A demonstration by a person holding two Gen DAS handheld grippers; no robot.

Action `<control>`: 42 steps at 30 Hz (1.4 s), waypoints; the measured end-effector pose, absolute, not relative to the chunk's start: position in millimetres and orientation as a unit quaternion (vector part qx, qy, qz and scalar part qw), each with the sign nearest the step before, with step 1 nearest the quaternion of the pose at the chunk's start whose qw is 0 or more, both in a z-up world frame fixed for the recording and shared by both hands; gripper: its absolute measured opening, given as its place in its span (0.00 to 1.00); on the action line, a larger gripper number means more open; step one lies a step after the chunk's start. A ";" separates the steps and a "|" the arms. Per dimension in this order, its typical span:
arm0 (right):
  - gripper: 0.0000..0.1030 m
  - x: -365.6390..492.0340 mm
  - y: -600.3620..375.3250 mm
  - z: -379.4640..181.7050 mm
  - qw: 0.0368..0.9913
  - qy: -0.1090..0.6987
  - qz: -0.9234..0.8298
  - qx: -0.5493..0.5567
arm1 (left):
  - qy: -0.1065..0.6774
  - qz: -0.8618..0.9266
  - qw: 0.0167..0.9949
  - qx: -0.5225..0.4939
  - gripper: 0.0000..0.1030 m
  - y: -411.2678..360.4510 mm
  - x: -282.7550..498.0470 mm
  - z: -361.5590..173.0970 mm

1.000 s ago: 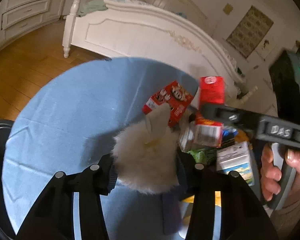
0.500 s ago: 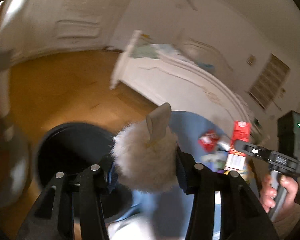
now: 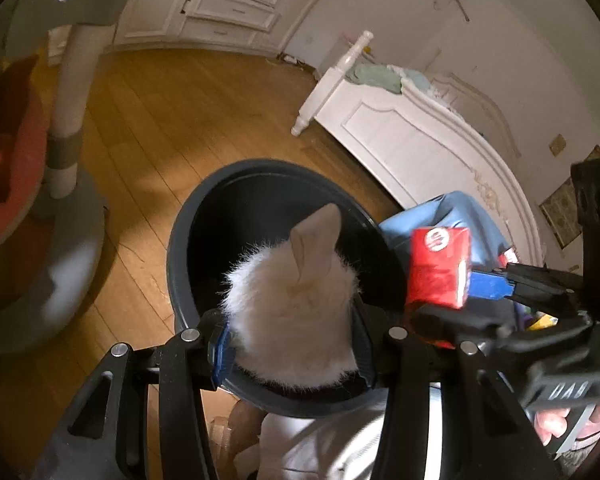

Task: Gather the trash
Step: 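Carry both items over the black bin and open both grippers to drop them, then grasp the red carton with the left gripper while the right grasps the white milk carton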

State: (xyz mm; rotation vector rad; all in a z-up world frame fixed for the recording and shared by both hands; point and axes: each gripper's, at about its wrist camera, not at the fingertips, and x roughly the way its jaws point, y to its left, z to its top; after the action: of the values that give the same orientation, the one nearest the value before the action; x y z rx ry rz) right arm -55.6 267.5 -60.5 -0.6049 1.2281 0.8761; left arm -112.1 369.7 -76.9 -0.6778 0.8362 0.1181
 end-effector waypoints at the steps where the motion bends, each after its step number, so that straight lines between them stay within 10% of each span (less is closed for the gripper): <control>1: 0.56 -56.0 273.7 -67.1 0.685 0.551 0.388 -0.277 | 0.401 0.053 0.856 -0.322 0.46 369.3 -110.8 -79.9; 15: 0.55 -43.7 286.5 -96.5 0.681 0.551 0.367 -0.313 | 0.431 0.039 0.846 -0.312 0.47 388.8 -79.4 -121.6; 22: 0.57 -45.1 288.2 -90.3 0.683 0.548 0.376 -0.302 | 0.428 0.046 0.842 -0.325 0.70 396.1 -80.9 -118.2; 26: 0.87 -46.2 277.6 -77.4 0.703 0.526 0.374 -0.299 | 0.417 0.049 0.846 -0.328 0.74 394.6 -83.7 -110.6; 42: 0.87 -26.5 87.0 29.4 0.793 0.467 0.390 -0.041 | 0.375 -0.010 0.889 -0.262 0.74 318.8 -59.5 -19.4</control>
State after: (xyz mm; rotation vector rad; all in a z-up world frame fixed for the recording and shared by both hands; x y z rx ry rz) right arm -26.5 87.0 29.4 -0.0887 1.0038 0.8382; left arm -59.5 318.8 -19.4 -0.5433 0.7788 -0.0211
